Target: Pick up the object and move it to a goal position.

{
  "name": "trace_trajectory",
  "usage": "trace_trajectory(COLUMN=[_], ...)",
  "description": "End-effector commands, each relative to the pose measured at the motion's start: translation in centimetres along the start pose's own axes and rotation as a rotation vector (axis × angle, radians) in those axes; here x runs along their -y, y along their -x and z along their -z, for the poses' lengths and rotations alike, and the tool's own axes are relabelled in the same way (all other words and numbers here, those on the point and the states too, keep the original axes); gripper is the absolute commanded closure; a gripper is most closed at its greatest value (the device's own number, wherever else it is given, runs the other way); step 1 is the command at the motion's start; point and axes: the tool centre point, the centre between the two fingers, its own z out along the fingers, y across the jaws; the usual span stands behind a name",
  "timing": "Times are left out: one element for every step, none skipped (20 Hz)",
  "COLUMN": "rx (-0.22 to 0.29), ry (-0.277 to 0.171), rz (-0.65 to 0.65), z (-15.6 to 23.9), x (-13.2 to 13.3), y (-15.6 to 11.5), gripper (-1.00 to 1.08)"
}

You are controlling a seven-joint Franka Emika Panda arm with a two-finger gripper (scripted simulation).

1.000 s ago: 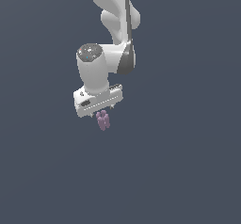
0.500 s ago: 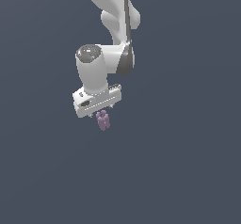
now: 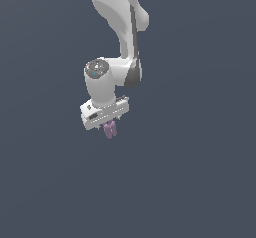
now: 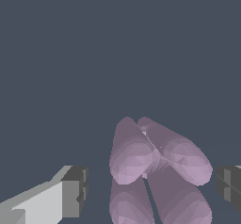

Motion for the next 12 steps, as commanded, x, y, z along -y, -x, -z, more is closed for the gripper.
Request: trace_trajectory(rx=[-0.001, -0.001, -0.001, -0.001, -0.001, -0.001, -0.001, -0.001, -0.001, -0.001, -0.001, -0.001], ry=[0.001, 0.001, 0.001, 0.001, 0.001, 0.001, 0.001, 0.001, 0.001, 0.001, 0.001, 0.001], rz=[0.001, 0.001, 0.001, 0.001, 0.001, 0.001, 0.001, 0.001, 0.001, 0.001, 0.001, 0.001], z=[-0.83, -1.02, -1.14, -1.2, -1.22, -1.22, -1.22, -1.22, -1.22, -1.22, -1.22, -1.22], x=[0.0, -0.03, -0.05, -0.08, -0.09, -0.09, -0.09, -0.09, -0.09, -0.09, -0.09, -0.09], y=[-0.02, -0.03, -0.05, -0.07, -0.09, -0.09, -0.09, -0.09, -0.09, -0.09, -0.09, -0.09], gripper=[-0.92, -0.92, -0.92, -0.92, -0.92, 1.08, 1.08, 1.08, 1.08, 1.08, 1.08, 1.08])
